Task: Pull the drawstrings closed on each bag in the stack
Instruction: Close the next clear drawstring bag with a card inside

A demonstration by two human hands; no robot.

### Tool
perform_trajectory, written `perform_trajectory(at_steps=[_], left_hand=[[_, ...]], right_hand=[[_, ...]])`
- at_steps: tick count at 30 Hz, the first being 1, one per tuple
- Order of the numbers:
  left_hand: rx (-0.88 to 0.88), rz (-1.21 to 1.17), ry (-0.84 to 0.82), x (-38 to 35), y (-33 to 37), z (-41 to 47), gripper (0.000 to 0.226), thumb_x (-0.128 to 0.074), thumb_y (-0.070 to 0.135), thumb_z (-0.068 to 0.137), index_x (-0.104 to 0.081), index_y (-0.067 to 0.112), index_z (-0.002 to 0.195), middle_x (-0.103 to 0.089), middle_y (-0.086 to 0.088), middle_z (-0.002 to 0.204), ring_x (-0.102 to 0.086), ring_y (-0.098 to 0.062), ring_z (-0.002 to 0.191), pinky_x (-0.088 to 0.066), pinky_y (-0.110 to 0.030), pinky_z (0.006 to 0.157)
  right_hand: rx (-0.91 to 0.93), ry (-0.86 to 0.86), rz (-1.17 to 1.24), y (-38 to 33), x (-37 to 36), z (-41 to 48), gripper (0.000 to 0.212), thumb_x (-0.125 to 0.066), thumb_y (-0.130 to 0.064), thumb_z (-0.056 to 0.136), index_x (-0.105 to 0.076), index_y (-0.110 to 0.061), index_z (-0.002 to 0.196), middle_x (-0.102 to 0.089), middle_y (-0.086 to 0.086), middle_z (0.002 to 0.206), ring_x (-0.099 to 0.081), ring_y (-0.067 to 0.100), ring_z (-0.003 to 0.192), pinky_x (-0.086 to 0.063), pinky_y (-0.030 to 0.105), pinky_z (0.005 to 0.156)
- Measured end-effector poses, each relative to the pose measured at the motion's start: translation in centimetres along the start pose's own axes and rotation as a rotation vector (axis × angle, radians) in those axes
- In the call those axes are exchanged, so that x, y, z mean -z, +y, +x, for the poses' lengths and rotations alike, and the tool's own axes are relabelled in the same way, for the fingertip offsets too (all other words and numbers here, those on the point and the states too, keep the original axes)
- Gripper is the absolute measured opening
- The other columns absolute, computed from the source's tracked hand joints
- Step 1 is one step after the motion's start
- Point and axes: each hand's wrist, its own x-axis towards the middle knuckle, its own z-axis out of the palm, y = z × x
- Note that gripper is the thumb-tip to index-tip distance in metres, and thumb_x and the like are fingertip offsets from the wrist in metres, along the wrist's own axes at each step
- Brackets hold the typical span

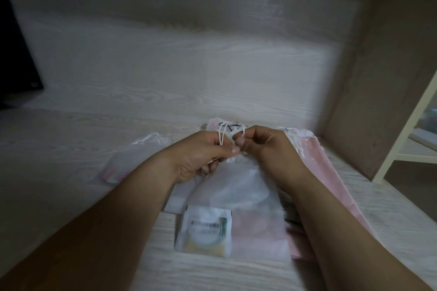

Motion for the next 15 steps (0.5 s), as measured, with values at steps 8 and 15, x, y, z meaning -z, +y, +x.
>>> perform_trajectory(at_steps=[8,15], left_hand=[[-0.105,0.135,0.133,-0.8,0.2,0.2,0.025,-0.062,0.012,0.09,-0.056,0.023,0.069,-0.045,0.005,0.055,-0.037,-0.01,0.044,-0.03,-0.022,0.045],[-0.218,0.343,0.152,-1.3,-0.5,0.4,0.021,-0.059,0.011,0.093,-0.06,0.013,0.072,-0.052,-0.006,0.062,-0.046,-0.017,0.058,-0.034,-0.032,0.057]], right_hand=[[0.1,-0.026,-0.105,0.3,-0.1,0.1,0.025,-0.075,-0.004,0.092,-0.077,-0.022,0.076,-0.08,0.008,0.089,-0.07,0.013,0.08,-0.055,0.032,0.08],[0.145,0.002,-0.273,1.5,0.0,0.8,0.004,-0.077,-0.018,0.088,-0.077,-0.018,0.084,-0.079,0.005,0.084,-0.073,0.027,0.082,-0.056,0.049,0.085]])
